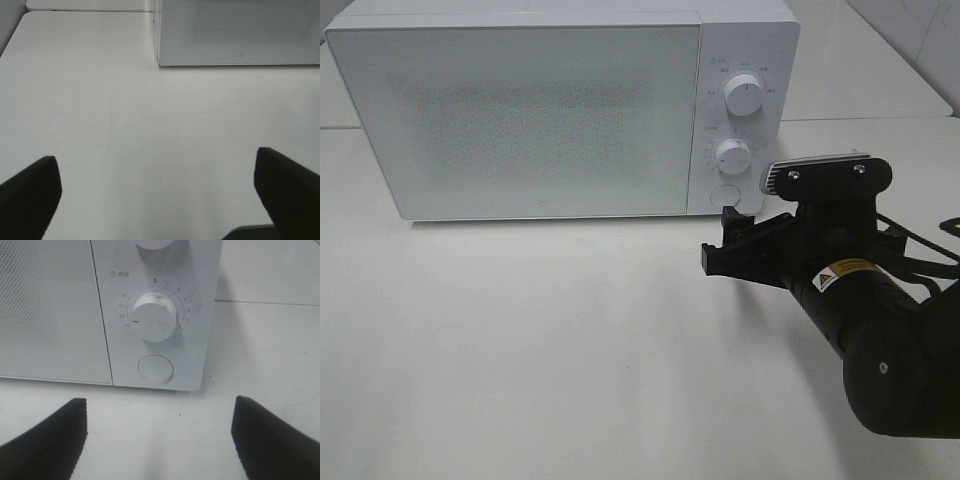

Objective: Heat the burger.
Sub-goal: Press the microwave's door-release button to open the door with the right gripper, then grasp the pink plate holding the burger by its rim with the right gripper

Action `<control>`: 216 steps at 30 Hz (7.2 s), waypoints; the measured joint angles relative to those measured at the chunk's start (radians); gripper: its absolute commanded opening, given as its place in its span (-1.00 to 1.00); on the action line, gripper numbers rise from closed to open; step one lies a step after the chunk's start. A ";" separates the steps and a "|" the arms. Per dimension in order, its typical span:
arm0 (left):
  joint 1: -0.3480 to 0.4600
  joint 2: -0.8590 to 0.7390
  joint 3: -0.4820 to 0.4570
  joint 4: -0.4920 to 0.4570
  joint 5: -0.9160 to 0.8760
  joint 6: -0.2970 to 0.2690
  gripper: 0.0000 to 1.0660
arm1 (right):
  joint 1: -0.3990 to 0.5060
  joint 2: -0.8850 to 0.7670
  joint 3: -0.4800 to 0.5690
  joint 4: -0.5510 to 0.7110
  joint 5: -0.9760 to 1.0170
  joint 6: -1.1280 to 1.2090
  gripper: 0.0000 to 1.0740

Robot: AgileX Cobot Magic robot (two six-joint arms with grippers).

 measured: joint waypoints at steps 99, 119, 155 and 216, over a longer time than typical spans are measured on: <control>0.000 0.000 0.000 0.000 0.000 0.000 0.88 | -0.241 0.285 -0.399 -0.217 0.294 1.703 -1.00; 0.000 0.000 0.000 0.000 0.000 0.000 0.88 | -0.237 0.334 -0.473 -0.100 0.309 1.601 -1.00; 0.000 0.000 0.000 0.000 0.000 0.000 0.88 | -0.216 0.350 -0.547 0.019 0.346 1.576 -1.00; 0.000 0.000 0.000 0.000 0.000 0.000 0.88 | -0.205 -0.320 -0.293 -0.339 1.382 0.299 -0.91</control>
